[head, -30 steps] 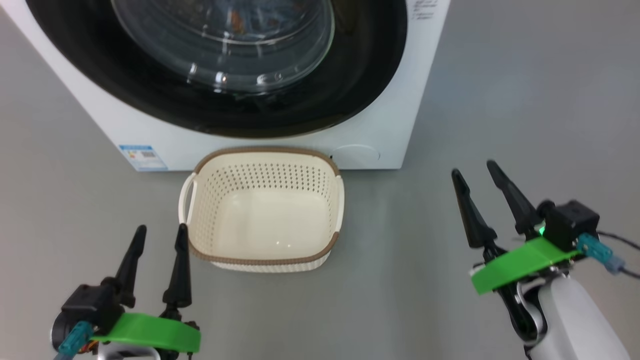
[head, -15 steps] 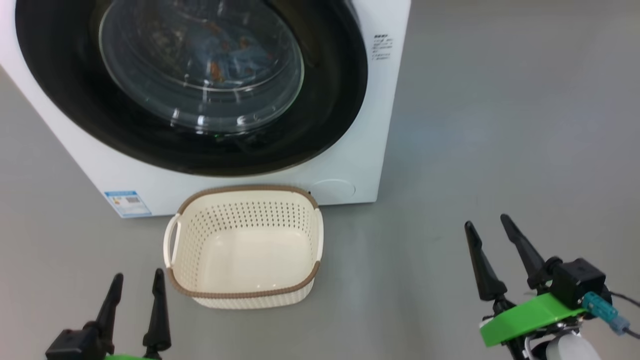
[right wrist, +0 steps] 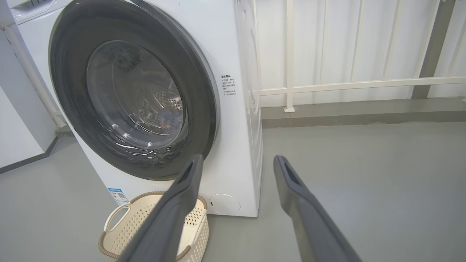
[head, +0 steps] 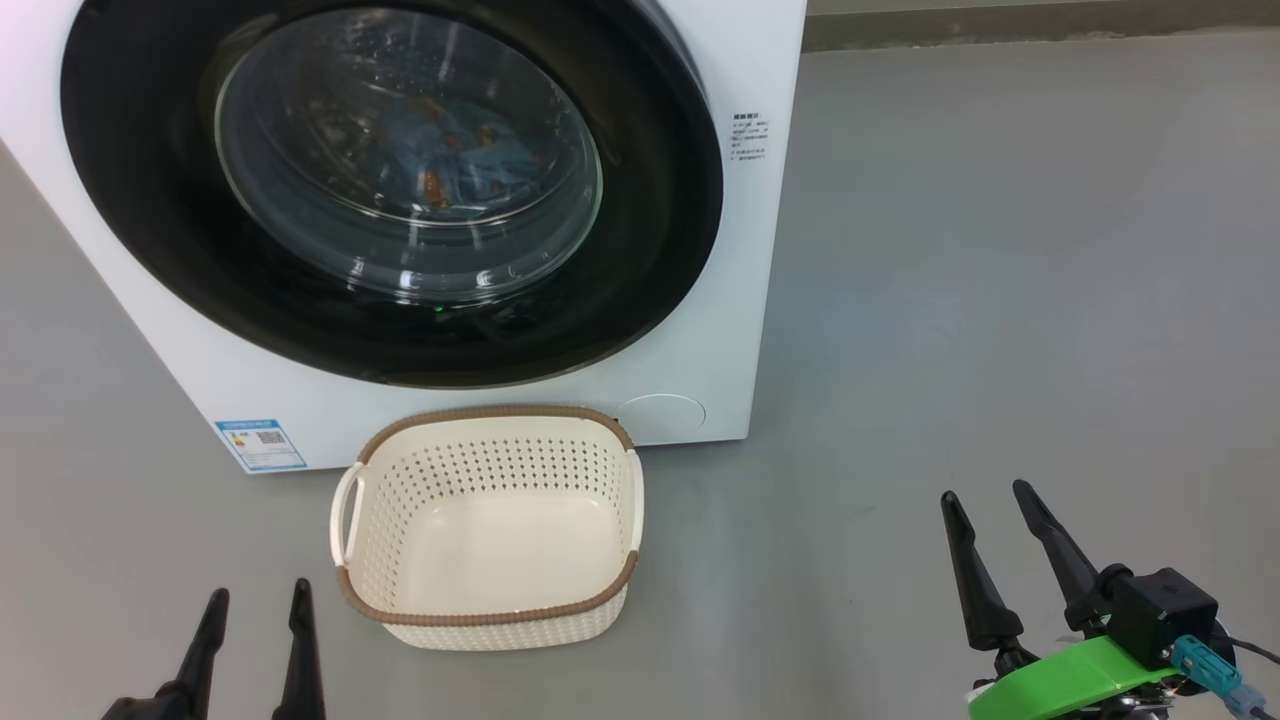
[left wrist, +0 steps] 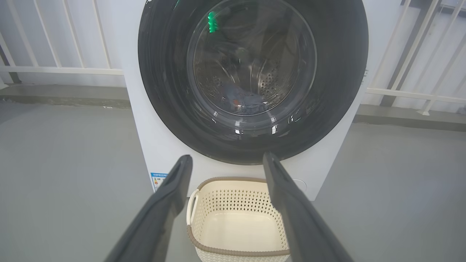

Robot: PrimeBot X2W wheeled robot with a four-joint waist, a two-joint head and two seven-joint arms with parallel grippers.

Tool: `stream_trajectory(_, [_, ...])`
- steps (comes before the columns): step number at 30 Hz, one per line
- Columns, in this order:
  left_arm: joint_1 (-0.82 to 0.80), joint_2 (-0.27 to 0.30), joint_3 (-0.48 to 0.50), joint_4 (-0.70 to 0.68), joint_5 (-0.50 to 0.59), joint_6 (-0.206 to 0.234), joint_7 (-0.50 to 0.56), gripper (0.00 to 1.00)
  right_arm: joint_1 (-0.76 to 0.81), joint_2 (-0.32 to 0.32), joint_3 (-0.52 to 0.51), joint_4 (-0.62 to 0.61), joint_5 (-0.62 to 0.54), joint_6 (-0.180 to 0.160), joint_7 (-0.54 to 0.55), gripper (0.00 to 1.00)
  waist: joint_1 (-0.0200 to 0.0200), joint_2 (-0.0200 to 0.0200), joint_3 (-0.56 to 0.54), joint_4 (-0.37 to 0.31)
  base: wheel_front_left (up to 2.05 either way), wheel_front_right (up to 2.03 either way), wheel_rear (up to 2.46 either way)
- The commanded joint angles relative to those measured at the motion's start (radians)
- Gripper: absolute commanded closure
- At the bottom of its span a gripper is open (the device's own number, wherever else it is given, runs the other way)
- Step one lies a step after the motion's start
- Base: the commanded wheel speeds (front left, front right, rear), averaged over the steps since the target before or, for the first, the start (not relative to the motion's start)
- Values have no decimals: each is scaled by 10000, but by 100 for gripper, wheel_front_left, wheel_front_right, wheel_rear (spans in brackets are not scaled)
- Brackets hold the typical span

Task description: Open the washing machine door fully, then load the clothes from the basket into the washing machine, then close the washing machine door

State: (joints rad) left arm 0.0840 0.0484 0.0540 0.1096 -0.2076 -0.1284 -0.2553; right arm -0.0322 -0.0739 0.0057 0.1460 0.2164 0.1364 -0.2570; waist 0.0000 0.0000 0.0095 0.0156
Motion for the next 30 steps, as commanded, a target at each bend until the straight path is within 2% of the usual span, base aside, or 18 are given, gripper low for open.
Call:
stream_trajectory(1, [-144,80,369,-288,83,-23,-65,0,-63,3,171,-297,-207,-57,-47,0,0,0,-12,35,0,0,0])
stream_trajectory(30, [-112,24,201,-214,62,-23,-65,0,-61,172,-101,-269,-402,-57,-47,0,0,0,-38,356,0,0,0])
